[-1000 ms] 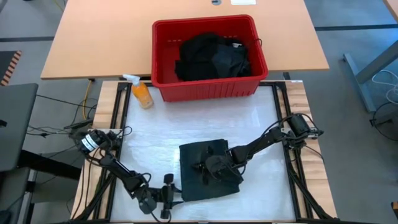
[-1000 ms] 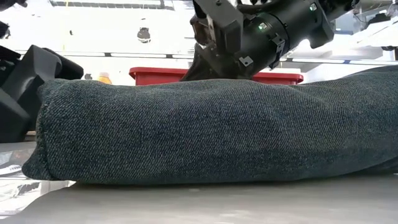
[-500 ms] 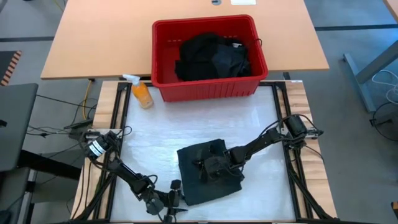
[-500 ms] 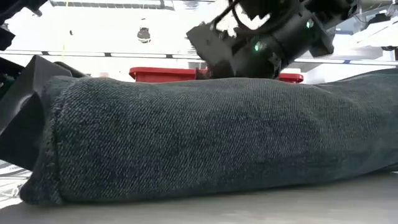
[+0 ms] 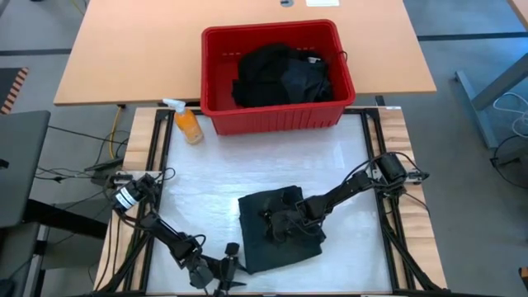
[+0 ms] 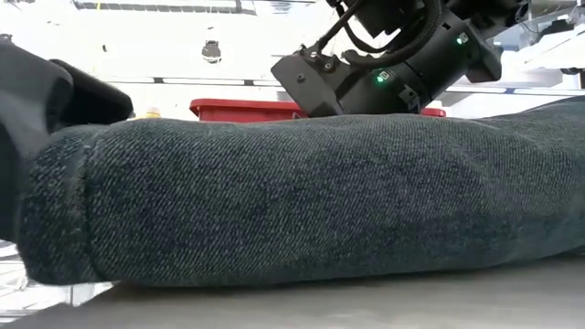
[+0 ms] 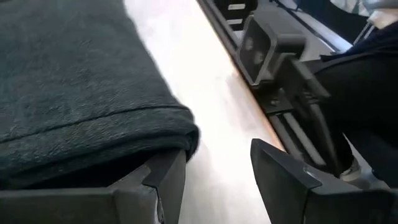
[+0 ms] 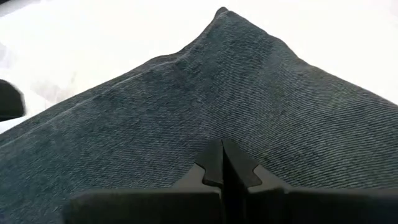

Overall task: Fold Laundry from Bin
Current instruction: Fold the dark blue pants

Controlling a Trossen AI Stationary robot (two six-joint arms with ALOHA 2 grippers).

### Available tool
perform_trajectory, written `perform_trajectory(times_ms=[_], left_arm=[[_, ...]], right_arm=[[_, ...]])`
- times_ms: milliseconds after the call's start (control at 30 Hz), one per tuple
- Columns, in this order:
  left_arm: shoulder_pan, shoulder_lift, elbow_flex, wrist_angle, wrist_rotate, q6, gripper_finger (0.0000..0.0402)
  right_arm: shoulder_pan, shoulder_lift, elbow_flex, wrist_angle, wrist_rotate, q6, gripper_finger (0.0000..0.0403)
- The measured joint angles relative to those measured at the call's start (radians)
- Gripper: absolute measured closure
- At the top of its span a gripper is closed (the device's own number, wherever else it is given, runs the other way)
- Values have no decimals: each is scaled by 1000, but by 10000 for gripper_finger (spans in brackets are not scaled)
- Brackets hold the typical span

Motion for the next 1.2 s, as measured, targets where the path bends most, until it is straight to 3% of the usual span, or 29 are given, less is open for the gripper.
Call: perform_trajectory(times_ms=[267, 467, 633, 833, 900, 1067, 1200], left_arm=[[-34, 0, 19, 5, -34, 43, 237], [-64, -15, 24, -8, 29, 40, 238], [-78, -90, 22, -125, -105, 57, 238], [-23, -165, 22, -138, -262, 216, 238], [28, -165, 18, -166, -232, 210, 238], [164, -158, 14, -269, 35, 65, 249], [194, -159, 15, -310, 129, 9, 281]], right_arm=[[-2, 1, -1, -20, 22, -1, 386], [-9, -12, 4, -34, 55, -42, 386], [-6, -70, 8, -39, 41, -90, 386], [-5, -182, 9, -43, 46, -153, 386], [5, -218, 10, -53, 45, -166, 386], [87, -265, -21, -124, -10, -128, 386], [188, -255, -85, -84, -4, -39, 386]])
